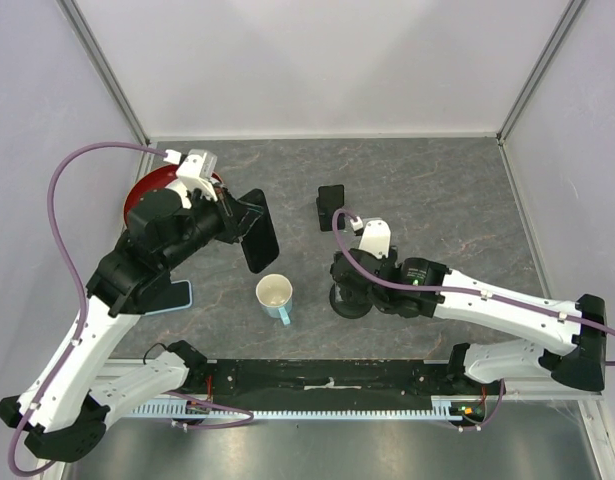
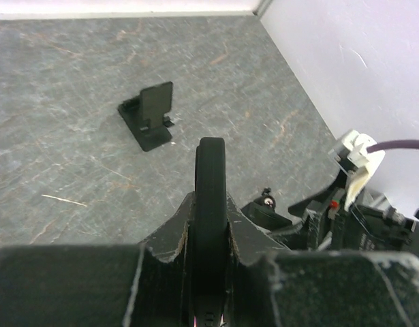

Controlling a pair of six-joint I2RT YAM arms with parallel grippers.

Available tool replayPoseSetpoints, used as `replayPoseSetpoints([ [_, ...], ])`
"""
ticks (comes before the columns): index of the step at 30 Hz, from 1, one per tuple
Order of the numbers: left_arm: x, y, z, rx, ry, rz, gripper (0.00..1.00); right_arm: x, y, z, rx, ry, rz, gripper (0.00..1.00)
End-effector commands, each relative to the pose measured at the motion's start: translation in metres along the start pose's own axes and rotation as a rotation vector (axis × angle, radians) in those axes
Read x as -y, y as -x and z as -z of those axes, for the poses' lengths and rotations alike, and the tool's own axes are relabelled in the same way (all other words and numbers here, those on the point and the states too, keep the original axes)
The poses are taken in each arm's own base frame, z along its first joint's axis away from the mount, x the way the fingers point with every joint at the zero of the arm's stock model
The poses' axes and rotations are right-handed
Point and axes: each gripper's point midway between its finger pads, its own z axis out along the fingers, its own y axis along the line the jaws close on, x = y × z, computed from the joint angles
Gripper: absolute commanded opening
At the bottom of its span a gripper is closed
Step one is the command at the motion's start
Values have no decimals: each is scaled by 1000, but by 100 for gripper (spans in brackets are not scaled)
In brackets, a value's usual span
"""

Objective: Place the phone on the phone stand

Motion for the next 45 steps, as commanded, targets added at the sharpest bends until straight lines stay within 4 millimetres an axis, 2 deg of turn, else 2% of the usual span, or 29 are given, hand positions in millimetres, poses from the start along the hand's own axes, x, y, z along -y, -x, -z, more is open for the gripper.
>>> replayPoseSetpoints([
  [1,32,10,-1,16,-165,4,2,9,18,-4,118,-41,-71,84],
  [9,40,-7,-10,-59,-225,-2,2,23,7,-10,85,-77,-12,82],
  [16,43,-18,-20,-111,-246,5,2,27,6,-4,73,-60,32,80],
  [24,47,-22,-25,-132,-272,14,2,34,5,3,57,-66,82,80],
  [27,47,-23,-27,-133,-274,15,2,34,2,4,41,-54,111,66],
  [28,47,-25,-28,-140,-275,19,2,35,1,3,36,-52,117,55],
  [31,48,-26,-30,-146,-282,24,2,33,-1,3,29,-34,150,37],
  [32,49,-27,-31,-149,-288,26,2,33,-3,2,26,-32,167,35],
  [33,51,-28,-31,-153,-296,27,2,34,-3,1,28,-29,171,28],
  [38,59,-29,-31,-154,-354,24,2,31,-4,-4,52,-1,221,12],
  [42,77,-31,-26,-153,-476,6,2,36,3,-8,89,-16,268,0],
  [45,88,-34,-22,-168,-556,-5,2,39,6,-10,97,-24,335,0],
])
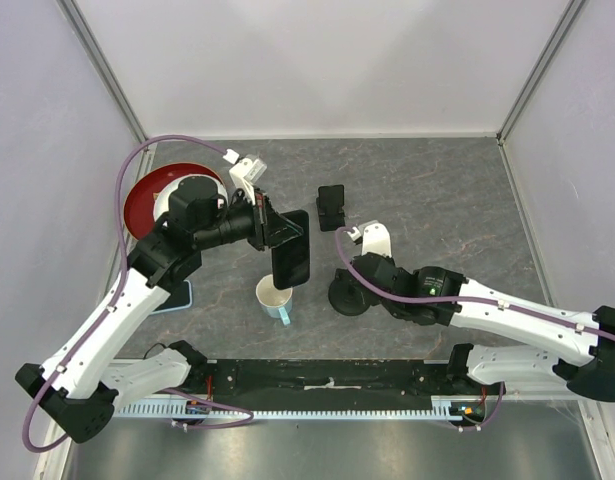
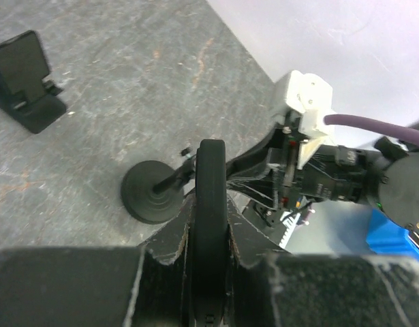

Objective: Place the phone on the phone stand

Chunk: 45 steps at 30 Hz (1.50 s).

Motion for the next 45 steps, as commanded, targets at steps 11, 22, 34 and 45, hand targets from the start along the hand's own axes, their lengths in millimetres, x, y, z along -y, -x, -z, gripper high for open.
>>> replayPoseSetpoints([
  [11,94,18,27,84,-528,-276,2,-20,8,12,94,256,247,7],
  [22,103,19,35,123,-578,-289,2,-38,8,3,38,321,309,8],
  [34,107,14,31,107,-632,-313,2,-21,18,34,76,321,179,71],
  [45,119,25,7,151,-689,-308,2,-22,16,32,131,337,-30,66],
])
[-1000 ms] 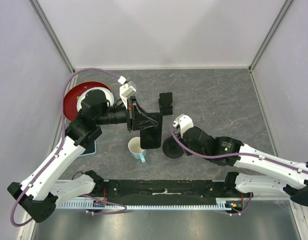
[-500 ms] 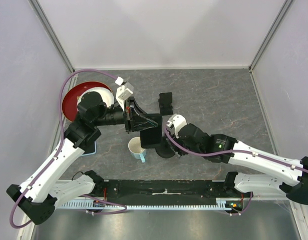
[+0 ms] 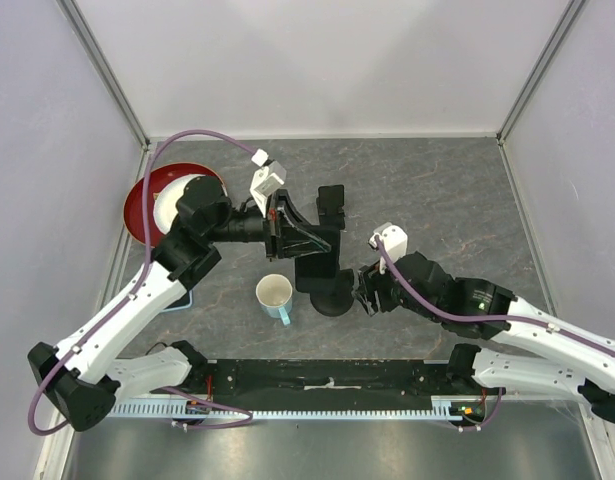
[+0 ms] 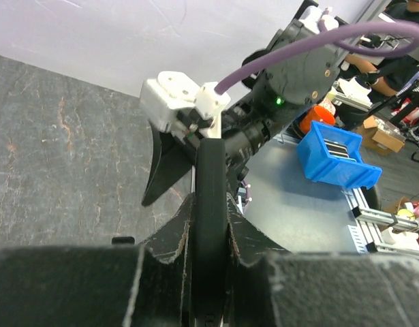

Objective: Place the phone on the phone stand

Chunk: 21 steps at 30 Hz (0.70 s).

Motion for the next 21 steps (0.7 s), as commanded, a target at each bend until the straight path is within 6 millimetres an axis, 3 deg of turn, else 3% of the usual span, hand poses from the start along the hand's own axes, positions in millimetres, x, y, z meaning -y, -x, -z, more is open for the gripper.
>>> replayPoseSetpoints([
  [1,17,29,-10,103,-69,-99,2,-5,2,-14,43,-6,-113,64],
  [2,18,20,-15,93,-85,-106,2,-6,7,-16,65,-5,-134,60],
  [4,25,21,-16,129,-116,-165,2,-8,8,-18,81,7,-164,55],
  [5,23,11,-17,131,-115,-161,2,-12,10,-20,95,25,-169,54],
  [6,31,20,-13,184,-132,-220,2,-13,6,-23,89,30,-169,53],
  [9,35,17,-9,211,-141,-250,2,-18,4,-29,104,57,-176,52],
  [15,37,19,-10,206,-158,-247,2,-2,6,-39,147,-30,-168,49],
  [21,43,22,-9,202,-181,-236,2,-1,13,-43,181,-41,-159,43],
])
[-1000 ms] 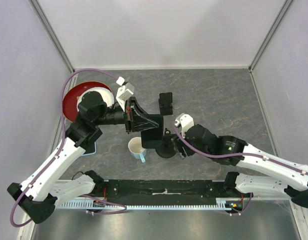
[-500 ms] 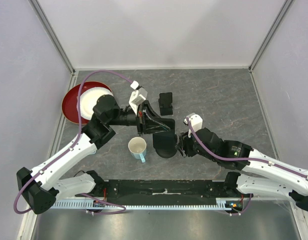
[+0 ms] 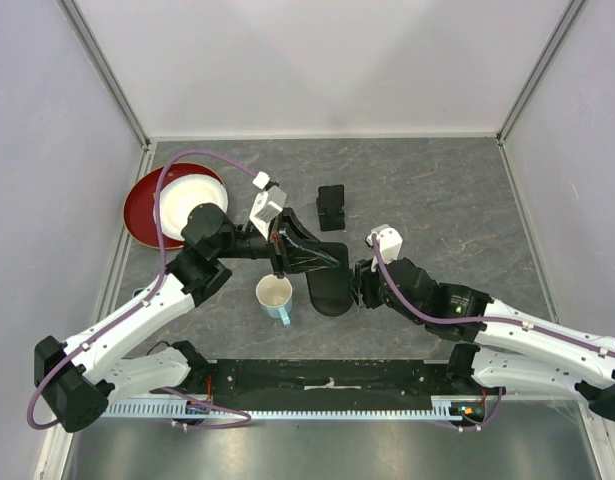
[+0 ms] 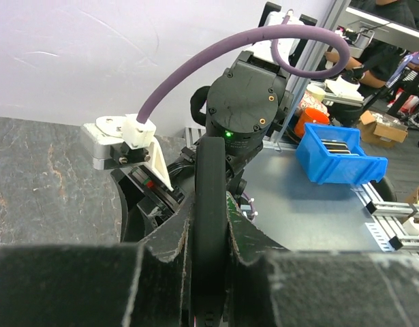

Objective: Place the phone on the phone stand

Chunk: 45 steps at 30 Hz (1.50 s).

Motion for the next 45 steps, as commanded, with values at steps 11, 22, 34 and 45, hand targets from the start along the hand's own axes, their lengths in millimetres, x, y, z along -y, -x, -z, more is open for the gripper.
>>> replayPoseSetpoints([
  [11,21,38,-7,62,-95,-45,2,-3,8,-8,42,8,22,9],
  [22,1,16,-28,24,-102,-88,2,-4,19,26,-7,22,-15,66],
  [34,2,-13,-23,53,-160,-208,2,10,31,55,87,28,-91,60],
  [45,29,-6,2,17,-143,-322,2,-4,35,17,170,59,-21,55],
])
